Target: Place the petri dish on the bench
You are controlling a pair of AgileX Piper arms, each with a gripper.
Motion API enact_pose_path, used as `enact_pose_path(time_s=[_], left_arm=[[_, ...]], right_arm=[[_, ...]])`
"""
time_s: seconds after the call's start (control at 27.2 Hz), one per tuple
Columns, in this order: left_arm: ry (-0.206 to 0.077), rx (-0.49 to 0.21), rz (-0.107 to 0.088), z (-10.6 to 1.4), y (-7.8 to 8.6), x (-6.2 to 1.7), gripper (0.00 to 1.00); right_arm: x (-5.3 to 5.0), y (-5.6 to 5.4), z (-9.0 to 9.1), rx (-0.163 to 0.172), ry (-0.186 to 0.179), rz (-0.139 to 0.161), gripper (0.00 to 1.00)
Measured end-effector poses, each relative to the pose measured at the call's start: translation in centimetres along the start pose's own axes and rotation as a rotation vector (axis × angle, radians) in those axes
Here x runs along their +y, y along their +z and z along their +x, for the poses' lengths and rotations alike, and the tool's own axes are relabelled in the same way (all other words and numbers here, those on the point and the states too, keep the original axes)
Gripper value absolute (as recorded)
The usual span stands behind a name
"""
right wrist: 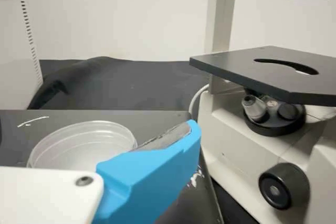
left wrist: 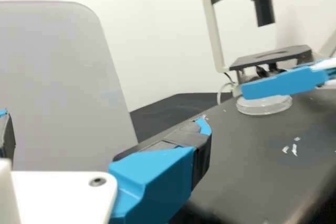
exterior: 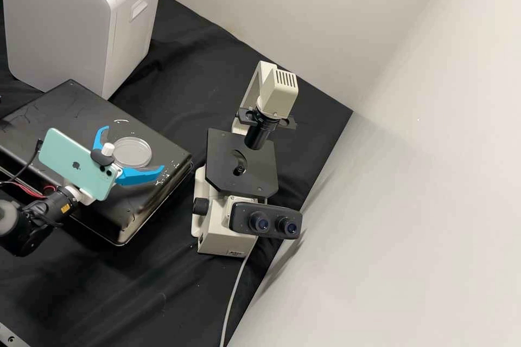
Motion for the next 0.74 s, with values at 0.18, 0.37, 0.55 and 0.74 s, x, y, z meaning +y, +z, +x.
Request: enact_pose_path(time_s=[0.18, 0.37, 0.55, 0.74], left_arm=[[0.018, 0.002, -0.003, -0.7, 0.6, 0.39, 1.00], [0.040, 0.018, -0.009, -0.9, 0.8, 0.82, 1.00], [0.039, 0.023, -0.012, -1.0, 0.8, 0.77, 1.00], [0.039, 0.023, -0.012, -1.0, 0.8, 0.77, 1.00]], right_arm=[[0.6, -0.2, -0.8, 0.011, 0.025, -0.006, 1.00], [0.8, -0.3, -1.3, 0.020, 0.033, -0.004, 1.00], [0.8, -0.6, -2.2, 0.034, 0.035, 0.029, 1.00], [1.1, -0.5, -2.9, 0.036, 0.055, 0.089, 1.00]])
